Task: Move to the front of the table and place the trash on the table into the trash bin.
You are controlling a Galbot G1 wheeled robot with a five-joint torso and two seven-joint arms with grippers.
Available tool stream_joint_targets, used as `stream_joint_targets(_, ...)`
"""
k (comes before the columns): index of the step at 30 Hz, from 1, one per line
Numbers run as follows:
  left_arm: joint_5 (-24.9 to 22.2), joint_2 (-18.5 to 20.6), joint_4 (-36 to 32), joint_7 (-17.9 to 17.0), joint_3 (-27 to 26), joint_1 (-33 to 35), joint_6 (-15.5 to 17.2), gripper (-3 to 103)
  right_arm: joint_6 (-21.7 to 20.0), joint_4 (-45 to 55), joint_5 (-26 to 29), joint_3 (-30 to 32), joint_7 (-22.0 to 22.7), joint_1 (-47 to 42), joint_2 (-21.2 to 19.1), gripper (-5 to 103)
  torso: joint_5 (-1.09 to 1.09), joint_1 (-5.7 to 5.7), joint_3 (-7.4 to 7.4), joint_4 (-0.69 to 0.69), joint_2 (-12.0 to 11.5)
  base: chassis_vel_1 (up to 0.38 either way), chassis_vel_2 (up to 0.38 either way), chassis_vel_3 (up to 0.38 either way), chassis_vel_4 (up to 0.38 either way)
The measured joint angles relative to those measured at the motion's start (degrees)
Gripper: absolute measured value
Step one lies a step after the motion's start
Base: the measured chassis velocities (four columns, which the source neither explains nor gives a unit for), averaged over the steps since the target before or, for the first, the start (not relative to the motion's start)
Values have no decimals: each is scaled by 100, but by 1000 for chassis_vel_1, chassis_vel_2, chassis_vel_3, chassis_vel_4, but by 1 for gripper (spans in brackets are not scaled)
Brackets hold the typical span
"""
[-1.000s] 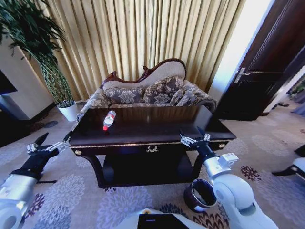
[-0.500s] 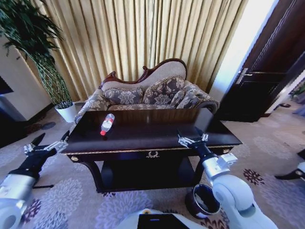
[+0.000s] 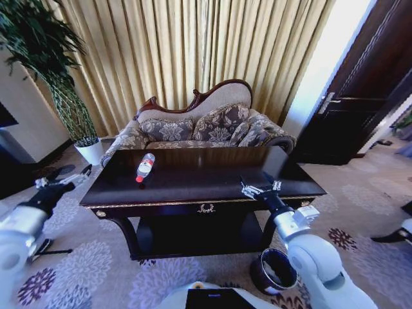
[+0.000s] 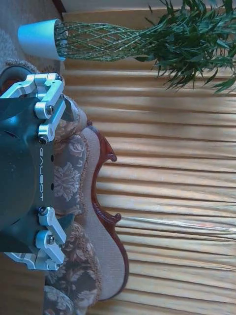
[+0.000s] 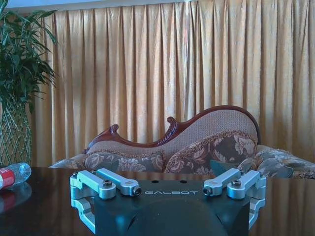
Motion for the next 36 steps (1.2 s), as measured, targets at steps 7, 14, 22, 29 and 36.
stream_joint_targets(7,-255,658,540,-974,1467,-1017,148,100,0,-75,50,20,98,48,-37,100,-1,1,1,-1,-1,0,0,0,0)
stream_joint_targets(14,-252,808,1043,-1270,2773,-1882,197,100,0,-183,151,82,152,157,-145,100,-1,0,0,0,-1,0,0,0,0)
stream_joint_targets(22,-239,793,1497,-1380,3826,-2703,378,100,-4,-332,205,66,161,298,-197,100,0,1,1,-1,-1,0,0,0,0)
stream_joint_targets(29,-246,706,1843,-1458,4320,-3184,636,100,-5,-370,212,76,170,326,-220,100,0,1,1,0,-1,0,0,0,0)
stream_joint_targets(36,-288,611,2141,-1485,4750,-3563,789,100,-5,-335,215,93,184,295,-226,100,0,1,0,-1,0,0,0,0,0)
